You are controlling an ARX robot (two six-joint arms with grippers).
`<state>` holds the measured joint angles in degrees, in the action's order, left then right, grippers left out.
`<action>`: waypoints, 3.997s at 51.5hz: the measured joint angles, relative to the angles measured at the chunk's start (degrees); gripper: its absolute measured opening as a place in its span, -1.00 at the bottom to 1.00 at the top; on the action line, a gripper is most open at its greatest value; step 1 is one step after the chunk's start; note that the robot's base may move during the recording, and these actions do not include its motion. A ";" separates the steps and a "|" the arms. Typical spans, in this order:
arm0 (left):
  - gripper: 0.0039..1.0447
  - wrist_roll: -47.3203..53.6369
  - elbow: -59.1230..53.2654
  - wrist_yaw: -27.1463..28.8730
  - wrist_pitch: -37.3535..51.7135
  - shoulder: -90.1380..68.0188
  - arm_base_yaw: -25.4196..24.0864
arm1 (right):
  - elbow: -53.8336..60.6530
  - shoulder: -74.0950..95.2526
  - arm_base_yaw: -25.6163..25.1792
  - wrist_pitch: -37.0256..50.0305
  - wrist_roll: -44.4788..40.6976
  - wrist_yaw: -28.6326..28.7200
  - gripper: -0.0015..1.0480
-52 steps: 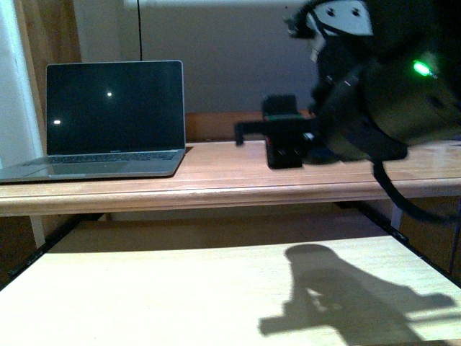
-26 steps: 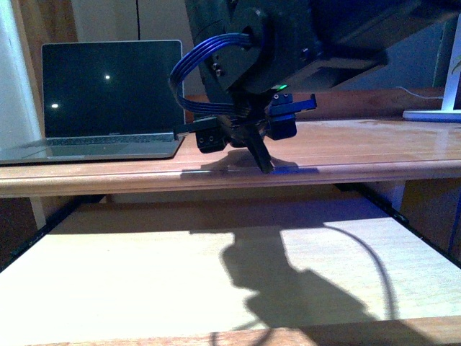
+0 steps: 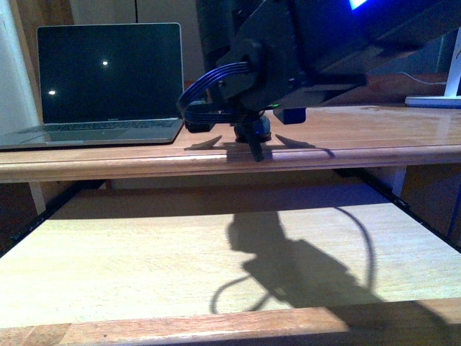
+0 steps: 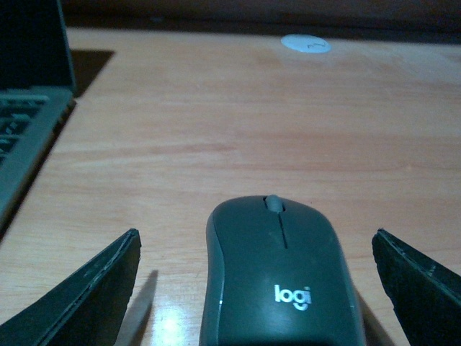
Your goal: Place mouse
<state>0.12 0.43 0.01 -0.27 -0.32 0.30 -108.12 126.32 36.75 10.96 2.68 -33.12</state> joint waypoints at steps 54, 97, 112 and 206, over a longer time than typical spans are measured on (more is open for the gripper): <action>0.86 0.00 0.00 0.00 0.00 0.00 0.00 | 96.76 -67.54 -29.90 12.81 -18.51 78.07 0.86; 0.86 -0.02 0.00 0.00 0.00 0.00 0.00 | 68.78 -23.89 -1.20 40.19 -6.43 36.85 0.86; 0.86 0.00 0.00 0.00 0.00 0.00 0.00 | 52.43 -12.48 1.01 34.67 -3.69 25.62 0.86; 0.86 -0.02 0.00 0.00 0.00 0.07 0.00 | 107.23 -126.01 -36.41 -10.97 -2.34 32.98 -0.95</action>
<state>0.10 0.43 0.01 -0.27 -0.25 0.30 -0.89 0.32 0.34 -0.01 0.34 -0.14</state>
